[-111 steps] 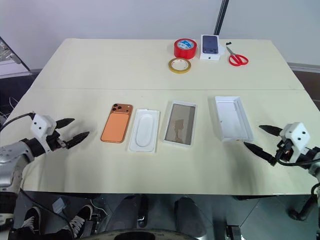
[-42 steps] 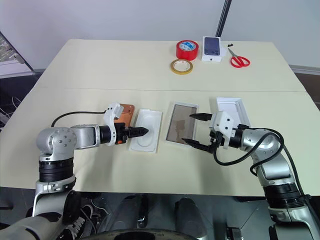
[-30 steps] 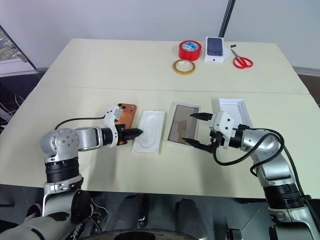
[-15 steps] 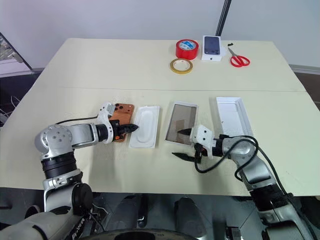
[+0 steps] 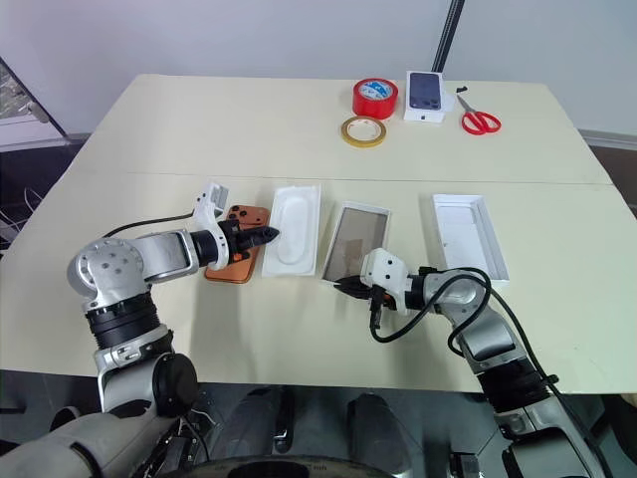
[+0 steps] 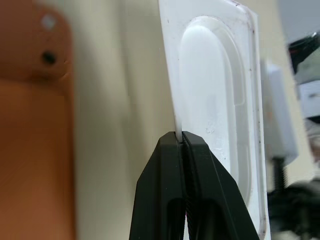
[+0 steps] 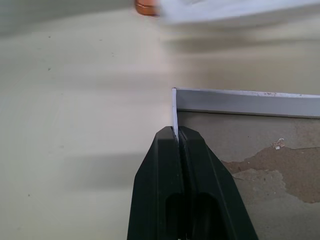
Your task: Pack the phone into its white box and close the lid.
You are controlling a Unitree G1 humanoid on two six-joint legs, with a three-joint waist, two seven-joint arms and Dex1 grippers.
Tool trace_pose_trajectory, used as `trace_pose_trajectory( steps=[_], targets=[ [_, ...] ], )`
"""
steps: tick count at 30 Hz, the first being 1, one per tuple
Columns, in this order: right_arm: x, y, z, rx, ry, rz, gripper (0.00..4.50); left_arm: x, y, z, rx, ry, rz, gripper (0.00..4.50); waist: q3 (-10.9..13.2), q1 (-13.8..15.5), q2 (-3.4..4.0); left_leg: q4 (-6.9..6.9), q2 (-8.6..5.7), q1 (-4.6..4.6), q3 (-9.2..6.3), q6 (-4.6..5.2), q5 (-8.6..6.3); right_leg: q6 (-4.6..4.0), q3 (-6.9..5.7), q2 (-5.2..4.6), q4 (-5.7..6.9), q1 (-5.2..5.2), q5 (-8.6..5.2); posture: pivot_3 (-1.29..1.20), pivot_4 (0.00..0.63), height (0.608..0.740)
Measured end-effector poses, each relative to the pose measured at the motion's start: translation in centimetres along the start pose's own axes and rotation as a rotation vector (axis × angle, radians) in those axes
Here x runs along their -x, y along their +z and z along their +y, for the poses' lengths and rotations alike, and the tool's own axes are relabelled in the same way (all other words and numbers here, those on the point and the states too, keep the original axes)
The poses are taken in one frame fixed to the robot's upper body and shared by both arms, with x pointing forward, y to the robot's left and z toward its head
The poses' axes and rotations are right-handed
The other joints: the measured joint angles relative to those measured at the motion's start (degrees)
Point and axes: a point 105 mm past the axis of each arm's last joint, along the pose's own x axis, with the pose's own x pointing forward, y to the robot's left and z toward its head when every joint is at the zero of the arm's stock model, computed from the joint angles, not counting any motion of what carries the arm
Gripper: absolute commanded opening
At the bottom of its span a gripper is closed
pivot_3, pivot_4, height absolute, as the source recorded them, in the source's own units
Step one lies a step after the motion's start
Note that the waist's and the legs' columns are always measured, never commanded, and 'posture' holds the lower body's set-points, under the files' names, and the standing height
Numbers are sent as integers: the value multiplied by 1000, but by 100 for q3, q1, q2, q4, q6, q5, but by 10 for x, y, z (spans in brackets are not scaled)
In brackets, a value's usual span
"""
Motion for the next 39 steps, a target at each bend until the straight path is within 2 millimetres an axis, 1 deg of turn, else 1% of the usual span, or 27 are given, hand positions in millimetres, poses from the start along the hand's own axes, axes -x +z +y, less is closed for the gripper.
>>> trace_pose_trajectory(
  steps=[3, 6, 9, 11, 15, 16, 19, 21, 23, 25, 26, 28, 31, 33, 35, 38, 39],
  targets=[
    [-14, 7, 12, 12, 58, -44, 19, -4, 1, -5, 10, -11, -1, 0, 1, -37, -2, -2, 2, 0, -1, -10, 6, 0, 0, 3, 0, -2, 0, 0, 150, 740],
    [-20, 12, 19, -10, 97, -83, 907, -9, -6, -6, -11, 1, 33, 0, 1, -84, -2, -5, 0, 0, -1, -18, 10, 1, 0, 2, 0, -1, 0, 0, 150, 740],
    [-19, 14, 17, 17, 89, -87, 2379, -18, -22, -6, -2, 7, 83, 0, 2, -84, -4, -4, -1, 0, -1, -18, 9, 1, 0, 0, -1, -2, 0, 0, 150, 740],
    [-14, 14, 15, 32, 73, -84, 2379, -22, -29, -9, -21, 8, 111, 0, 3, -80, -5, -6, 0, 0, -3, -18, 9, 1, -1, 1, 0, -2, 0, 0, 150, 740],
    [11, 16, 16, -6, 32, -98, 2379, -23, -29, -16, -73, 3, 108, 0, 3, -80, -5, -9, -1, -1, -2, -15, 7, 1, 1, -1, -3, -1, 0, 0, 150, 740],
    [22, 14, 22, -17, 22, -88, 2379, -23, -31, -17, -78, -3, 112, 0, 3, -65, -5, -12, -1, -2, -3, -11, 4, 1, 1, -2, -4, -2, 0, 0, 150, 740],
    [49, -3, 36, -73, 15, -7, 2379, -23, -37, -19, -68, -16, 125, 0, 5, -60, -9, -14, -3, -1, -3, 4, -4, 2, 2, -4, -7, 0, -1, 0, 150, 740],
    [58, -6, 34, -103, -21, 4, 2379, -25, -40, -21, -63, -27, 128, 0, 6, -92, -10, -14, -2, 2, -2, 4, -4, 0, 4, -2, -6, 0, 0, 0, 150, 740],
    [67, -2, 23, -96, -84, -9, 2379, -29, -44, -28, -53, -50, 137, 0, 6, -101, -10, -15, -1, 6, -2, 5, -5, 1, 5, 1, -4, 2, 0, 0, 150, 740],
    [73, 1, 9, -75, -150, -14, 2433, -32, -46, -30, -44, -56, 138, 633, 6, -96, -10, -15, -1, 6, -2, 5, -4, 1, 5, 3, -5, 2, -1, 0, 150, 740],
    [74, 2, 4, -70, -175, -19, 2433, -33, -47, -30, -40, -52, 136, 852, 6, -93, -10, -15, -1, 4, -2, 5, -4, 2, 5, 3, -5, 1, -1, 0, 150, 740],
    [70, 8, -3, -70, -219, -61, 2433, -33, -49, -27, -33, -39, 139, 1874, 6, -91, -10, -22, 0, 4, -3, 4, -4, 2, 6, 5, -6, -1, -2, 0, 150, 740],
    [61, 11, -4, -84, -238, -102, 2433, -32, -48, -31, -42, -52, 131, 3380, 6, -86, -9, -25, -3, 5, -2, 0, -1, 2, 7, 2, -6, -1, -2, 0, 150, 740],
    [60, 11, -7, -81, -248, -104, 2433, -31, -47, -32, -40, -58, 121, 4350, 6, -82, -10, -25, -3, 5, -2, -1, -1, 2, 6, 3, -6, 0, -1, 0, 150, 740],
    [60, 11, -15, -80, -277, -108, 2433, -28, -43, -33, -53, -68, 103, 4350, 6, -86, -10, -25, -4, 6, -3, -2, 0, 2, 6, 3, -6, 1, -1, 0, 150, 740],
    [56, 15, -29, -84, -330, -143, 2433, -24, -36, -31, -72, -61, 76, 4350, 6, -106, -10, -40, -3, 9, -2, -13, 7, 2, 9, 5, -5, -7, -1, 0, 150, 740],
    [53, 20, -36, -87, -352, -167, 2175, -24, -33, -33, -75, -67, 59, 4385, 7, -106, -10, -44, -3, 9, -2, -32, 18, 1, 8, 6, -5, -10, -1, 0, 150, 740]
  ],
)
